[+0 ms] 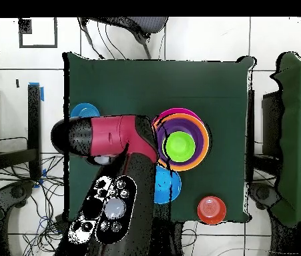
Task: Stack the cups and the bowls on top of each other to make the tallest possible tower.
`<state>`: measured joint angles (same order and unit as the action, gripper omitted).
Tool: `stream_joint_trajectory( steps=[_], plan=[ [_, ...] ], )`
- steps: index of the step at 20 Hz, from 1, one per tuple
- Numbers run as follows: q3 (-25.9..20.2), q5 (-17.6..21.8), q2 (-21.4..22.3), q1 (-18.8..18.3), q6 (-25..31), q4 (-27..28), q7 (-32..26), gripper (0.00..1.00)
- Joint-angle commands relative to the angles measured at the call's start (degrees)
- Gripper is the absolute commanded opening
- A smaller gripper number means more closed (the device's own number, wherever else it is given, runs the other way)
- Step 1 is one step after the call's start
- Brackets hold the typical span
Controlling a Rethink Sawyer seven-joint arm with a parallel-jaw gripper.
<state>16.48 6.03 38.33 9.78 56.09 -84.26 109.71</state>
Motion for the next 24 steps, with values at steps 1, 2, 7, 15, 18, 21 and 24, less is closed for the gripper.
stream_joint_trajectory(
  steps=[1, 2, 7, 15, 18, 21, 24],
  plan=[
    [0.0, 4.7, -5.3, 1.9, 1.9, 1.5, 8.6, 1.00],
    [0.4, 4.4, -5.7, 2.2, 1.1, 1.1, 9.3, 1.00],
    [3.0, 3.6, -7.7, 4.7, -1.9, -0.7, 12.8, 1.00],
    [5.2, 1.7, -13.1, 6.7, -8.4, -2.4, 18.0, 1.00],
    [5.6, 1.5, -13.7, 7.7, -9.1, -3.6, 18.5, 1.00],
    [6.0, 0.9, -14.3, 8.6, -8.9, -4.0, 19.5, 1.00],
    [6.1, 1.0, -14.4, 8.9, -9.7, -4.9, 19.7, 1.00]
  ],
)
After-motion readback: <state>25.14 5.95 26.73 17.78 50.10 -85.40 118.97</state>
